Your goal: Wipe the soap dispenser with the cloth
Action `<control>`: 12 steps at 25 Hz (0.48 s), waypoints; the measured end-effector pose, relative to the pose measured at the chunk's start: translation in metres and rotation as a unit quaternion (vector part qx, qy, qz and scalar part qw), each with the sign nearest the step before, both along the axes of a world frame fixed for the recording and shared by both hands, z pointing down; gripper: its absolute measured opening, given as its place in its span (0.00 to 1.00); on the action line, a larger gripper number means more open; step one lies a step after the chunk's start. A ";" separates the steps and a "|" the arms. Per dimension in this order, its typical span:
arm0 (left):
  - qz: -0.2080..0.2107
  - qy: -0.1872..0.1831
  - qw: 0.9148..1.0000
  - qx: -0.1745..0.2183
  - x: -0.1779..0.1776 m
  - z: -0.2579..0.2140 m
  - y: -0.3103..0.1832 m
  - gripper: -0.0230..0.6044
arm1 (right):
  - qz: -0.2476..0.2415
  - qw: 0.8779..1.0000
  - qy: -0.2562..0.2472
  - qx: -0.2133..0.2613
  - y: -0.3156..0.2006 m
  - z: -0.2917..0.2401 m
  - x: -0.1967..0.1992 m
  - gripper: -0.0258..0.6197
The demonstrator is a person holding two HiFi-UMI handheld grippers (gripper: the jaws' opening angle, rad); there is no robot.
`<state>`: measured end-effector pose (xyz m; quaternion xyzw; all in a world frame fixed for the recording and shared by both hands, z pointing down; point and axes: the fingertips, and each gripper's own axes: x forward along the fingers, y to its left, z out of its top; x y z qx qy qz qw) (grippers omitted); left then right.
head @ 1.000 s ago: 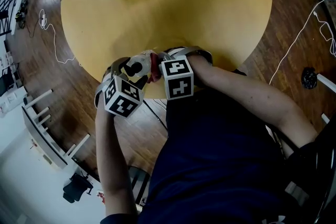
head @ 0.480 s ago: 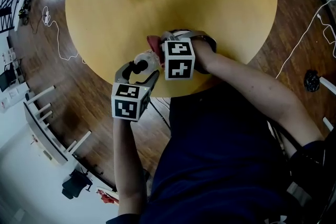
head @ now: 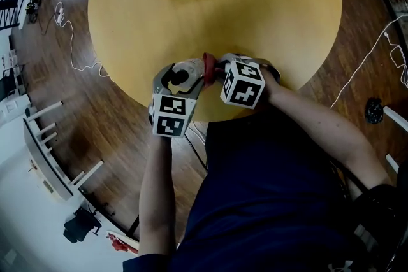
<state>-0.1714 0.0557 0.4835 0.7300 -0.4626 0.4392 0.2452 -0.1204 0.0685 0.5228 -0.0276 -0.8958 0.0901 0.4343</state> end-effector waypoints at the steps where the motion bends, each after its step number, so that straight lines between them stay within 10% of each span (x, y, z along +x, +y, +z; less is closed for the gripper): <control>1: 0.004 0.001 1.000 0.003 -0.002 0.000 0.000 0.61 | 0.022 1.000 0.000 -0.009 -0.005 0.000 0.005 0.14; 5: -0.038 0.061 0.997 0.025 -0.014 -0.024 -0.006 0.61 | 0.095 0.995 -0.017 -0.036 -0.022 -0.005 0.025 0.14; 12: -0.072 0.251 0.962 0.083 -0.003 -0.140 -0.031 0.61 | 0.122 0.971 -0.199 -0.052 -0.031 -0.083 0.010 0.14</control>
